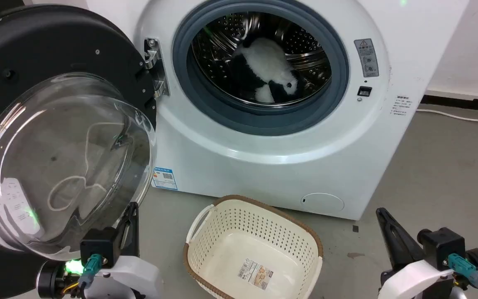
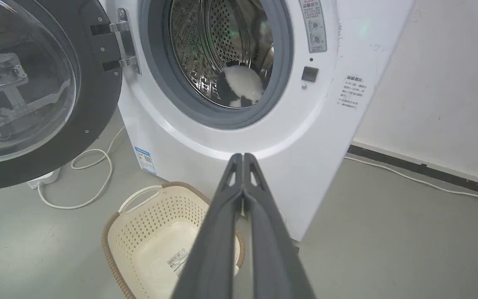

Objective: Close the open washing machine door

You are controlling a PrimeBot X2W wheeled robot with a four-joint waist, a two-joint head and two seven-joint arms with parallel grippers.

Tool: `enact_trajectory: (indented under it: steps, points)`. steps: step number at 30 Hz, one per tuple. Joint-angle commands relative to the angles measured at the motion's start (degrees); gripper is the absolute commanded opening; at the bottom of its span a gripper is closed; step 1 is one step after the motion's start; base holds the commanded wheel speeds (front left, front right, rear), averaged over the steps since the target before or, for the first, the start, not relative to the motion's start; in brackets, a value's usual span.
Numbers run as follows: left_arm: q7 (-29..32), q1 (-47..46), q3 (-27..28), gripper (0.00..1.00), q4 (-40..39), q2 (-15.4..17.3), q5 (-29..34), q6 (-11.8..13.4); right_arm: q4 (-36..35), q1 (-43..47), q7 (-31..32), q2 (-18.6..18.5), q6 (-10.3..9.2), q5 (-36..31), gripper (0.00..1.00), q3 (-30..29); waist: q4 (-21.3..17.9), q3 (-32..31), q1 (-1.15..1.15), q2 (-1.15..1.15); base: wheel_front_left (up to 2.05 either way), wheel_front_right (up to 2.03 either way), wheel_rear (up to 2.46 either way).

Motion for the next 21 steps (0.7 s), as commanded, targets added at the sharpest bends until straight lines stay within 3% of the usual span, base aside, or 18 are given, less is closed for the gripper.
enact_trajectory:
  steps: [1, 21]
  points:
    - [0.02, 0.72, 0.06, 0.00, -0.24, 0.00, 0.16, -0.26, -0.21, -0.69, 0.02, -0.03, 0.05, -0.35, 0.00, -0.04, 0.00, 0.00, 0.00, 0.00, 0.00, 0.00, 0.00]
    - [0.02, 0.72, 0.06, 0.00, -0.24, 0.00, 0.16, -0.26, -0.21, -0.69, 0.02, -0.03, 0.05, -0.35, 0.00, -0.04, 0.00, 0.00, 0.00, 0.00, 0.00, 0.00, 0.00]
